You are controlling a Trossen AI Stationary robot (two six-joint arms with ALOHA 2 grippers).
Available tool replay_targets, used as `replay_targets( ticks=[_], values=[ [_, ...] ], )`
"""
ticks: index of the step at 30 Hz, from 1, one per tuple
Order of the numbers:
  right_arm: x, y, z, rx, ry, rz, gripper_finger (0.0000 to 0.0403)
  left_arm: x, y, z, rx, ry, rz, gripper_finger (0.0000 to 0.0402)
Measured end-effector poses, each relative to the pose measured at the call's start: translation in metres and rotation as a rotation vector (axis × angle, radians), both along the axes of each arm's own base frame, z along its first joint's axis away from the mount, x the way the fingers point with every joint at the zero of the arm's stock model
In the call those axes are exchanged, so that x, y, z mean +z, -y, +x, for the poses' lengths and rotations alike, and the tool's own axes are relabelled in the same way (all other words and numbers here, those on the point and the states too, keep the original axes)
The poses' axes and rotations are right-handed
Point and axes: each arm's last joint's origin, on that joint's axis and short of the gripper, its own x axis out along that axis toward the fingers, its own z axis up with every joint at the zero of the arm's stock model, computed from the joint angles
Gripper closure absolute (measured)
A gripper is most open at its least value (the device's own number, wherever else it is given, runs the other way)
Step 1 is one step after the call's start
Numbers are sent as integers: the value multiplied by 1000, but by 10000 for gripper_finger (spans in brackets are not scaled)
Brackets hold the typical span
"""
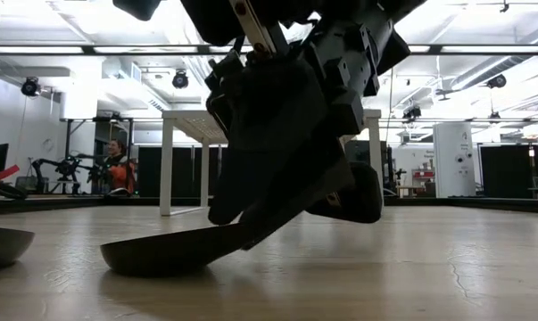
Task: Pick & Place Mini shaped plates
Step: Stack the drop shaped plate on top of the drop shaped plate on the shelf
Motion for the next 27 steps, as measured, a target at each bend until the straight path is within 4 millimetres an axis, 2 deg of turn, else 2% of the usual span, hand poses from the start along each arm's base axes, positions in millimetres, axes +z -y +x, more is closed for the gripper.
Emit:
replay_targets(
  ticks=[27],
  values=[
    [-2, -6, -3, -21, 18, -35, 319, 0, 0, 0, -1, 3, 7, 286]
  ],
)
